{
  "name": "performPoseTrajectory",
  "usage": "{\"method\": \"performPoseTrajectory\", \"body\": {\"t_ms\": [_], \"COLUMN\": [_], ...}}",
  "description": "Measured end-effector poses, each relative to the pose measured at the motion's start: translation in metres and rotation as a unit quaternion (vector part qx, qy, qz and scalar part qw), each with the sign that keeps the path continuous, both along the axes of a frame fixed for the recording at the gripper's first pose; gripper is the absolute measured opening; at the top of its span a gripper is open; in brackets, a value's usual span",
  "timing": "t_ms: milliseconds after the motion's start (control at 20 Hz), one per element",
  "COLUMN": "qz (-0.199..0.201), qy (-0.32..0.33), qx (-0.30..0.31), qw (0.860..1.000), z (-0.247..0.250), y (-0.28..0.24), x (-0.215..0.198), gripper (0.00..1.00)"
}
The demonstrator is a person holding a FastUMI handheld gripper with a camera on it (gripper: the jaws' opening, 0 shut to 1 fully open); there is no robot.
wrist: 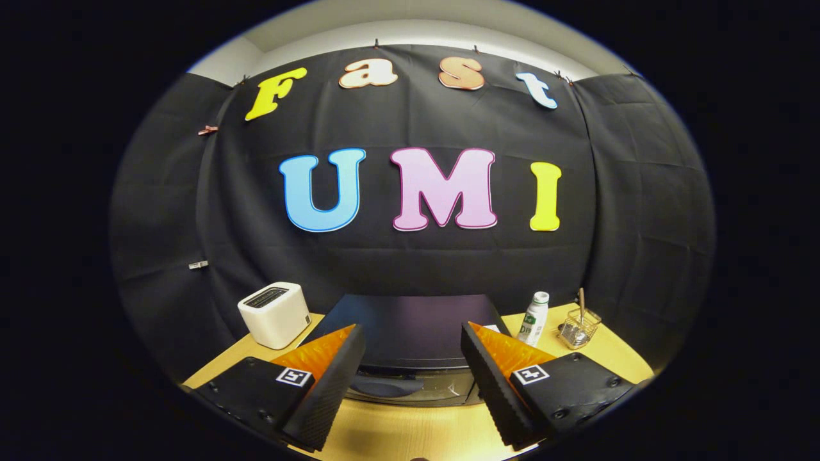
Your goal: Open the toaster oven, put the food inside, and close the toaster oven door.
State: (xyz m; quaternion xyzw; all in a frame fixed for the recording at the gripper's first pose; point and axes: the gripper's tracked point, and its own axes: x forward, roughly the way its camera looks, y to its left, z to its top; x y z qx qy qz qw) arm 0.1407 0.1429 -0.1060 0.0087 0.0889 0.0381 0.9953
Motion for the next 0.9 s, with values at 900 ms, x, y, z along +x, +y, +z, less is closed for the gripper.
{"method": "performPoseTrajectory", "body": {"t_ms": [900], "qz": [-0.028], "qy": [0.106], "qx": [-0.028], "qw": [0.994], "z": [-0.117], "y": [0.025], "x": [0.026], "gripper": [1.00]}}
